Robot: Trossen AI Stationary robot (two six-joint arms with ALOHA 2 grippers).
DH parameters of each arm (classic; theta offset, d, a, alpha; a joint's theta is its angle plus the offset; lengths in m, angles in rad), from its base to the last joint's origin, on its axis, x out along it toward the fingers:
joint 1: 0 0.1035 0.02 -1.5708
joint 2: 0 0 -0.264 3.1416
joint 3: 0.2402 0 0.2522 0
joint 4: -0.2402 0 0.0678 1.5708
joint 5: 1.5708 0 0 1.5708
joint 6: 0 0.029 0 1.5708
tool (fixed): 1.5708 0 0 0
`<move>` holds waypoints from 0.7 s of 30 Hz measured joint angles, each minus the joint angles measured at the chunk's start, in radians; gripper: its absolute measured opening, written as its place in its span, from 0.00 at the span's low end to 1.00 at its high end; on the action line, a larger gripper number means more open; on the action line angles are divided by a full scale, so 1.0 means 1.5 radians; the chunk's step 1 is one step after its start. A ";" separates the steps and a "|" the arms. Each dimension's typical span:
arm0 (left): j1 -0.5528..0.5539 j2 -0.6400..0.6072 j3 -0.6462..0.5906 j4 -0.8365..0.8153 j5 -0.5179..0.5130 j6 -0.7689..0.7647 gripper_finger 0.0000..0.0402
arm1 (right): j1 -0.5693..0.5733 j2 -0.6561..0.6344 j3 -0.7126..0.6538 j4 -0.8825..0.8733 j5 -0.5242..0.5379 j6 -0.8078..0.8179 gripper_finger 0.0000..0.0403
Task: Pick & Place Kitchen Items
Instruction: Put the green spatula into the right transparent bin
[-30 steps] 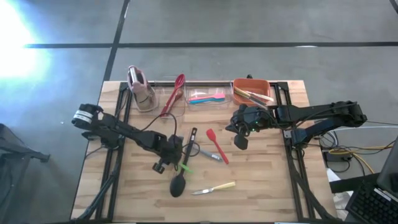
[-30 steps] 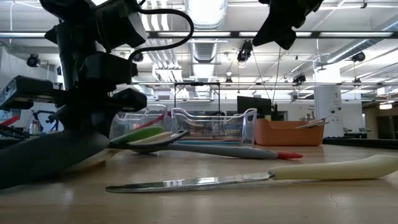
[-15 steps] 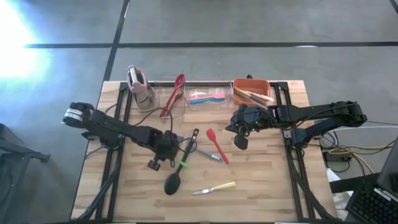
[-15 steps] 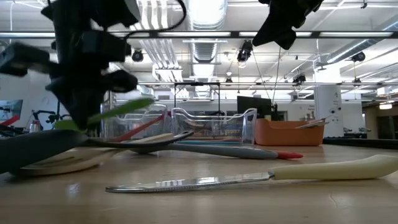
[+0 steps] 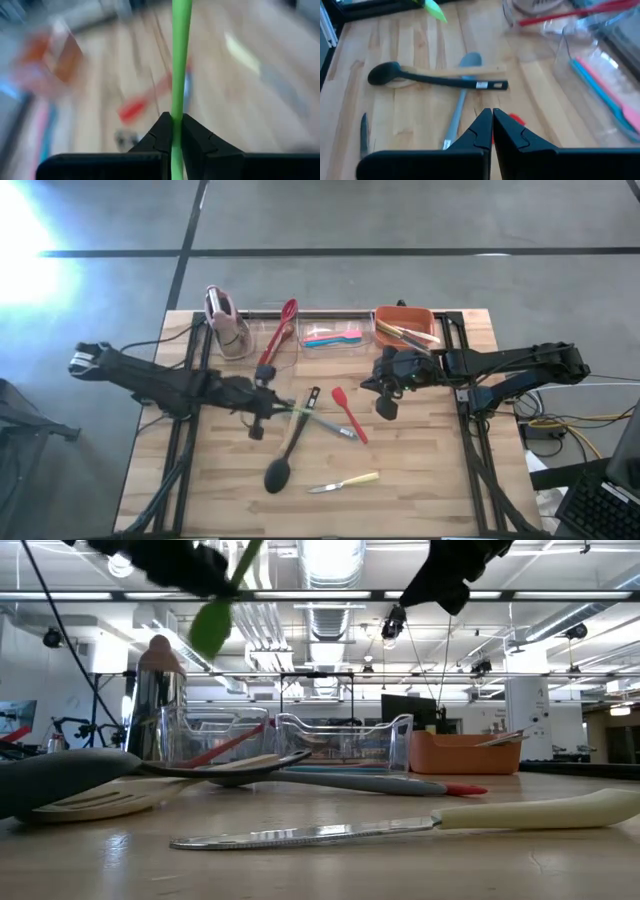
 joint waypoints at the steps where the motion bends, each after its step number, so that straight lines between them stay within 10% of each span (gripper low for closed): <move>1: 0.004 -0.014 -0.014 0.054 0.000 0.008 0.06 | 0.000 0.000 0.000 0.010 0.002 -0.008 0.02; 13: 0.110 -0.042 -0.242 0.775 0.124 -0.020 0.06 | 0.002 0.000 -0.031 0.278 0.054 -0.142 0.02; 21: 0.182 0.019 -0.266 0.873 0.175 -0.107 0.06 | 0.002 0.009 -0.031 0.449 0.045 -0.192 0.03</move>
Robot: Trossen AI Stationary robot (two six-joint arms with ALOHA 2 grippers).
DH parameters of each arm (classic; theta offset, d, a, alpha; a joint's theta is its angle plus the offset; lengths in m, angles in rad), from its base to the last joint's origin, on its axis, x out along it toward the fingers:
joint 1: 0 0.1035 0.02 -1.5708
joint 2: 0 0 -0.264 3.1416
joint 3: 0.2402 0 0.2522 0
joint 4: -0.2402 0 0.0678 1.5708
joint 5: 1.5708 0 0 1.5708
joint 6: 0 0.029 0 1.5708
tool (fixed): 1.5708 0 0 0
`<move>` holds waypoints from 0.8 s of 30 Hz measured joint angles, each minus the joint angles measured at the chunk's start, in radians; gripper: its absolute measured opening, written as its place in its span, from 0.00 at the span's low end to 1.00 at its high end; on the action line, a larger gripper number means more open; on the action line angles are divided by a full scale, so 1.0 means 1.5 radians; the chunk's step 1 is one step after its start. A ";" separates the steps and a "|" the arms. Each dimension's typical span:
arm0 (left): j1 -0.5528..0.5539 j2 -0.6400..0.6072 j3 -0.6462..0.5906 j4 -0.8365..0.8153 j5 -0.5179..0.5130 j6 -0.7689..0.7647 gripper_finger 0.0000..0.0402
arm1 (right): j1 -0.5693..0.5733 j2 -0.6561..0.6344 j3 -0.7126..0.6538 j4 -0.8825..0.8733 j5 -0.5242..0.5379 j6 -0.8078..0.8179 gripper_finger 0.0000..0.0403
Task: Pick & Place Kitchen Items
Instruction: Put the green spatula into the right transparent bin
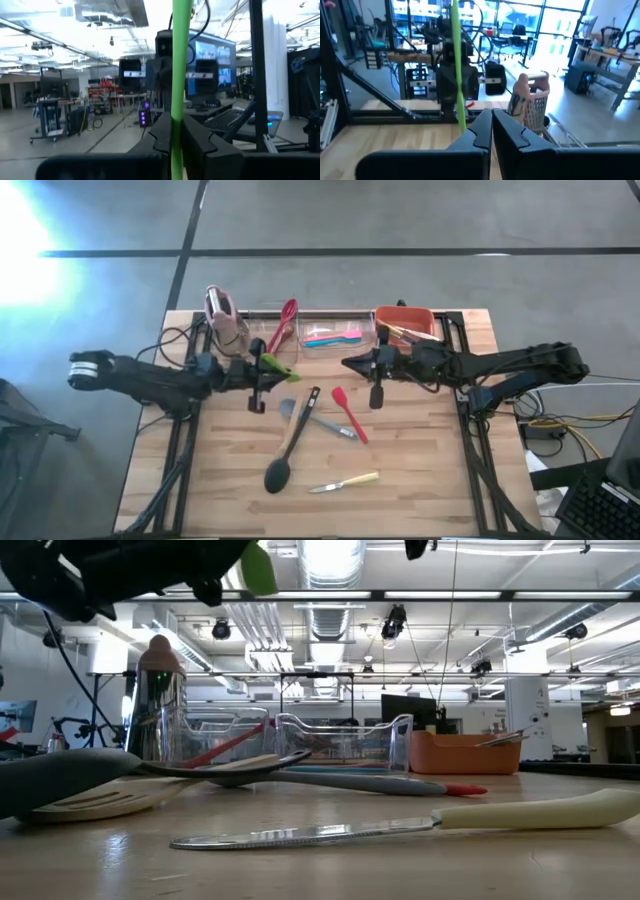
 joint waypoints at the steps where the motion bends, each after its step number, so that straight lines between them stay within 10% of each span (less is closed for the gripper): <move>1: 0.002 0.011 0.006 0.000 0.005 -0.002 0.06 | 0.000 0.005 0.005 -0.004 -0.001 -0.004 0.03; 15: 0.006 0.131 0.077 0.000 0.049 0.002 0.06 | 0.001 0.121 0.136 -0.079 -0.003 -0.004 0.41; 24: 0.010 0.129 0.076 -0.003 0.065 0.011 0.06 | 0.001 0.184 0.203 -0.101 -0.047 0.004 0.47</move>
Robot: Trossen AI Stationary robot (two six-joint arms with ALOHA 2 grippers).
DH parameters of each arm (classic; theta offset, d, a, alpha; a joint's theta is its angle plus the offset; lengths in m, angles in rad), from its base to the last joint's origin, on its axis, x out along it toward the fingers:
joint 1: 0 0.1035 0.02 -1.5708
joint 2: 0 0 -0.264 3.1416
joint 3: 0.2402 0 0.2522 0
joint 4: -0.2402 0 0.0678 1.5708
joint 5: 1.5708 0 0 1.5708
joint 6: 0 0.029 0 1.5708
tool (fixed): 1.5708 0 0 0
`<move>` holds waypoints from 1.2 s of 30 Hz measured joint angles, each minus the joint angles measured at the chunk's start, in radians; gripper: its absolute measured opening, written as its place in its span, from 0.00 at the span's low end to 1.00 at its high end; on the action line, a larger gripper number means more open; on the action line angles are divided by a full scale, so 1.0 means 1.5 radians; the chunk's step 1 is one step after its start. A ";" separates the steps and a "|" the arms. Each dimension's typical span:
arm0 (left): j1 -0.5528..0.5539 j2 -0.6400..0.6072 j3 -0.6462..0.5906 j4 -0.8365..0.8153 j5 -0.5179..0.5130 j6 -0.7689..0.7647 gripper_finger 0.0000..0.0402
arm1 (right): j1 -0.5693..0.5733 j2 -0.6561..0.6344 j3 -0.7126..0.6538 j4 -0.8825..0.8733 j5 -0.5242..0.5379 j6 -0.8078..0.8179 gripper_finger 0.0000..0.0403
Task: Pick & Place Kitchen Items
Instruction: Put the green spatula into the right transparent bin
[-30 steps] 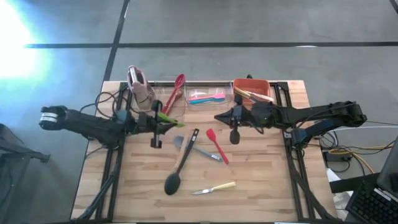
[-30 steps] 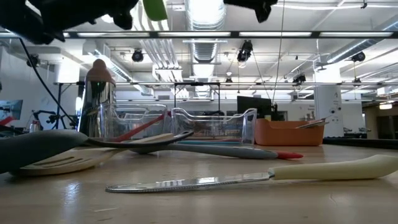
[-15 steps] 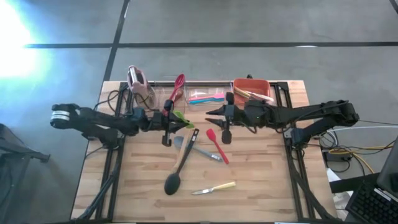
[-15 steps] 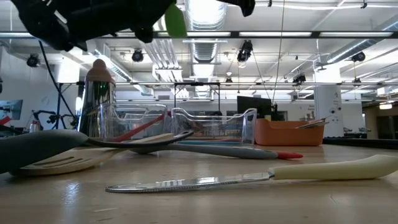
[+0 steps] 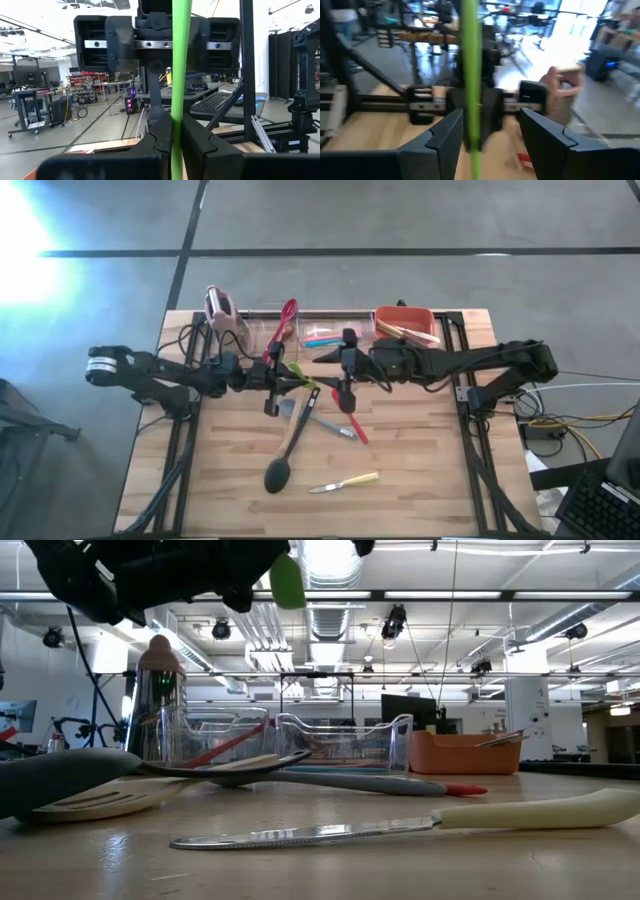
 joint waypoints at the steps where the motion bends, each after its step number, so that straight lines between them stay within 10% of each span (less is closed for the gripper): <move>1: 0.001 0.000 0.000 0.000 0.000 0.000 0.06 | 0.000 0.008 0.009 0.000 -0.014 0.005 0.47; 13: 0.004 -0.001 -0.002 -0.005 0.005 0.001 0.06 | 0.000 0.093 0.094 -0.030 -0.056 0.029 0.44; 24: 0.004 -0.001 -0.002 -0.004 0.022 0.000 0.06 | 0.000 0.096 0.100 -0.040 -0.053 0.023 0.06; 36: 0.005 -0.001 -0.001 -0.012 0.015 -0.001 0.09 | -0.005 0.096 0.137 -0.136 0.004 0.002 0.03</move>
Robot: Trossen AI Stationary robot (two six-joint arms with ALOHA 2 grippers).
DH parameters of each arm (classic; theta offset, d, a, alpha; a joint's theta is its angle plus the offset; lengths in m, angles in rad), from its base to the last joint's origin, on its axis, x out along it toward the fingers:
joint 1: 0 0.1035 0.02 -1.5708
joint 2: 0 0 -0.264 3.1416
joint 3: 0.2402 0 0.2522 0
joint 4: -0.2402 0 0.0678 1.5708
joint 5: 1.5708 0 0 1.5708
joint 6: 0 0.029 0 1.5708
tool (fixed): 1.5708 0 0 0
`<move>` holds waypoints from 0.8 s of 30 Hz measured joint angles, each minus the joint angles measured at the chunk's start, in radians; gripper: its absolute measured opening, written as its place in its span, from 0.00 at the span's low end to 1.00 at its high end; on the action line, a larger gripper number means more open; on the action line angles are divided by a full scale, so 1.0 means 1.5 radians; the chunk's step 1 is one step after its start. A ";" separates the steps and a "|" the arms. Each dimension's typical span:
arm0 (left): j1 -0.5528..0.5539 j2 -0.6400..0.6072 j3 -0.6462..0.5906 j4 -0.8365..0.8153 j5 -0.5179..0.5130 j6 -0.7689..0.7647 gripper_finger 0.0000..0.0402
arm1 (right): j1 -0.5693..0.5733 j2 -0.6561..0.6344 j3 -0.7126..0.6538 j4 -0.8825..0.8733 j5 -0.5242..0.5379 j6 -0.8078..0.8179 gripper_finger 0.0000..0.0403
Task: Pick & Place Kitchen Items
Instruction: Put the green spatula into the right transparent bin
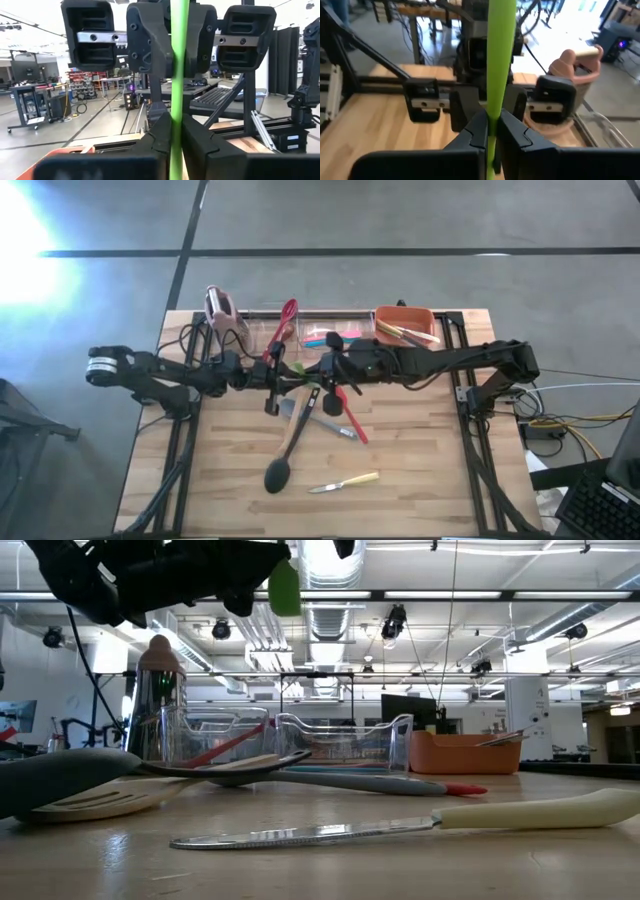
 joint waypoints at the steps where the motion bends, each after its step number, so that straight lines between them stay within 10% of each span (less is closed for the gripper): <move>1: 0.000 0.000 0.000 0.000 -0.001 -0.002 0.12 | -0.001 0.000 0.011 -0.024 0.005 -0.003 0.03; 13: 0.003 -0.059 0.001 -0.088 -0.024 -0.063 0.61 | -0.090 -0.002 0.160 -0.368 0.087 0.001 0.02; 24: 0.002 -0.133 -0.004 -0.150 -0.024 -0.041 0.66 | -0.277 0.000 0.198 -0.491 0.014 -0.056 0.02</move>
